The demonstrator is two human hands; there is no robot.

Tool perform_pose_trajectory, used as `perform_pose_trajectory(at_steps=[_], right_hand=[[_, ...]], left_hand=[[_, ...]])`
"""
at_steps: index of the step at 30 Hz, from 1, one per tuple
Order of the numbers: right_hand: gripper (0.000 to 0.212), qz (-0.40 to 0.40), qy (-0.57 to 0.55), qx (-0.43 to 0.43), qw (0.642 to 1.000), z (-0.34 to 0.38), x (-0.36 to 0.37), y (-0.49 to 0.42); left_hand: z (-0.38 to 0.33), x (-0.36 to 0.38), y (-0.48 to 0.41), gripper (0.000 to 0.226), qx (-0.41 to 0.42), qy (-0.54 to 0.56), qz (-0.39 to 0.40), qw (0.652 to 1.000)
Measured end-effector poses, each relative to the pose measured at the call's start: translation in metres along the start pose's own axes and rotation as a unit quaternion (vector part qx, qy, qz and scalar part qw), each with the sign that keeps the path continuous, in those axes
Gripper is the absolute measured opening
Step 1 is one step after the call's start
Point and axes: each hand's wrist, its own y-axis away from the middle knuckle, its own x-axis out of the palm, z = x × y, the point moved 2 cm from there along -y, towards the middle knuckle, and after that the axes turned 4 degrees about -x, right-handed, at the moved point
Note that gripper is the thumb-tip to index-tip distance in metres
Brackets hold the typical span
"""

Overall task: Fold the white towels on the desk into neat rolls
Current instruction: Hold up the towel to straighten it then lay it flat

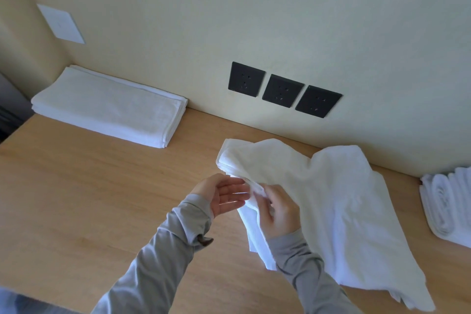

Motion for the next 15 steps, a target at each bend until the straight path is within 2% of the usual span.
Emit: perform_pose_trajectory(at_steps=[2,5,8,10,15], right_hand=[[0.013,-0.048,-0.038,0.079,0.995,-0.008,-0.012,-0.014],[0.023,-0.143,-0.053,0.132,0.98,-0.02,-0.046,-0.045],[0.028,-0.186,-0.03,0.121,0.975,-0.03,-0.089,-0.075],[0.033,-0.198,0.002,0.111,0.974,-0.032,-0.114,-0.089],[0.026,-0.181,0.052,0.11,0.976,-0.038,-0.13,-0.086]], left_hand=[[0.007,-0.003,-0.01,0.03,-0.002,-0.015,0.008,1.0],[0.03,-0.011,-0.038,0.023,-0.02,-0.078,-0.099,0.992],[0.062,-0.021,-0.062,0.05,-0.069,-0.133,-0.196,0.969],[0.079,-0.022,-0.073,0.055,-0.068,-0.129,-0.2,0.969],[0.08,-0.01,-0.084,0.016,0.018,0.027,-0.127,0.991]])
